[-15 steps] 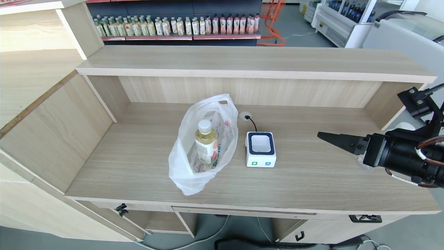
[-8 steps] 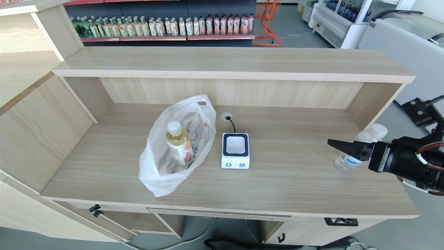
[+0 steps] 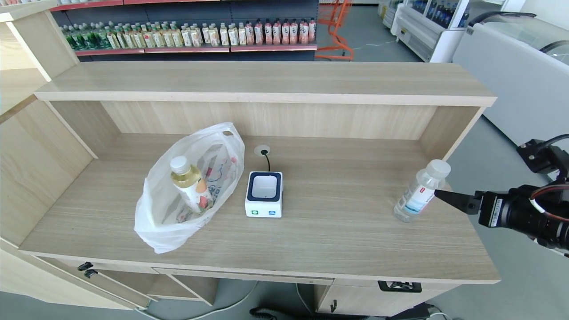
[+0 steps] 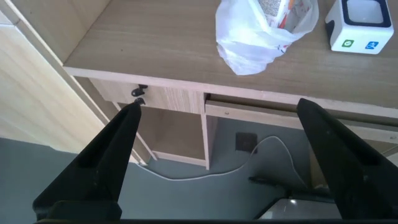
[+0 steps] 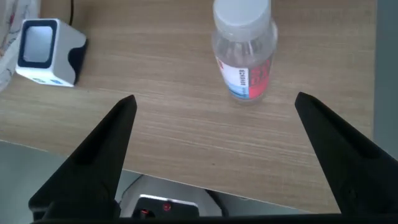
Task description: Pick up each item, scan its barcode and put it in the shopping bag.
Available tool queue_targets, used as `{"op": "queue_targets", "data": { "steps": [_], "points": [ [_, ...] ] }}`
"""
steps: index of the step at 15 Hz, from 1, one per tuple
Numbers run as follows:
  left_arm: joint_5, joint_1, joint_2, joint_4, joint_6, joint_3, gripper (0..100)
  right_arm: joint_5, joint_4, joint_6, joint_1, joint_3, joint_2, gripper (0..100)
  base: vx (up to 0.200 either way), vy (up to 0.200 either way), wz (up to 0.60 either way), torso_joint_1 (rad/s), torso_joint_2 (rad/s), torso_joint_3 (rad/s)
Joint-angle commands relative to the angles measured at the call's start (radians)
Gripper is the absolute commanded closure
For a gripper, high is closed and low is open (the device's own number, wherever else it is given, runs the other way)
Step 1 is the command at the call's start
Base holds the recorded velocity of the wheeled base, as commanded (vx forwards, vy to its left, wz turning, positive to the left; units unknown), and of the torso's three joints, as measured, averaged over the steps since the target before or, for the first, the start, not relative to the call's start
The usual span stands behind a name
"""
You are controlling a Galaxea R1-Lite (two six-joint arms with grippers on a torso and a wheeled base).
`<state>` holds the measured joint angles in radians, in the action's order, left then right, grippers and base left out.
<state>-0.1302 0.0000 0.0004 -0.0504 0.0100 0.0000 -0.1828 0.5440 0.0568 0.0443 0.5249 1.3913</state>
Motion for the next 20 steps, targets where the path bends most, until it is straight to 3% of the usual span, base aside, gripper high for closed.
{"op": "queue_targets", "data": {
  "steps": [1,4,7,10,17,20],
  "points": [
    [0.0,-0.002,0.001,0.0,-0.001,0.0,0,0.003,-0.027,-0.052,-0.052,0.0,0.015,0,0.0,0.0,0.0,0.0,0.0,0.0],
    [0.0,-0.002,0.0,0.0,-0.001,0.0,0,0.172,-0.021,-0.1,-0.073,0.007,0.081,0,0.0,0.0,0.0,0.0,0.0,0.0],
    [0.0,-0.002,0.001,0.0,-0.001,0.0,0,0.132,-0.015,-0.1,-0.04,0.007,0.098,0,0.0,0.0,0.0,0.0,0.0,0.0],
    [0.0,-0.002,0.0,0.0,-0.001,0.0,0,0.135,0.128,-0.109,-0.021,0.0,0.184,0,0.0,0.0,0.0,0.0,0.0,0.0],
    [0.0,-0.002,0.0,0.0,-0.001,0.0,0,0.137,0.323,-0.172,0.003,0.001,0.33,0,0.0,0.0,0.0,0.0,0.0,0.0],
    [0.0,-0.002,0.001,0.0,-0.001,0.0,0,0.137,0.341,-0.173,0.034,0.007,0.341,0,0.0,0.0,0.0,0.0,0.0,0.0]
  ]
}}
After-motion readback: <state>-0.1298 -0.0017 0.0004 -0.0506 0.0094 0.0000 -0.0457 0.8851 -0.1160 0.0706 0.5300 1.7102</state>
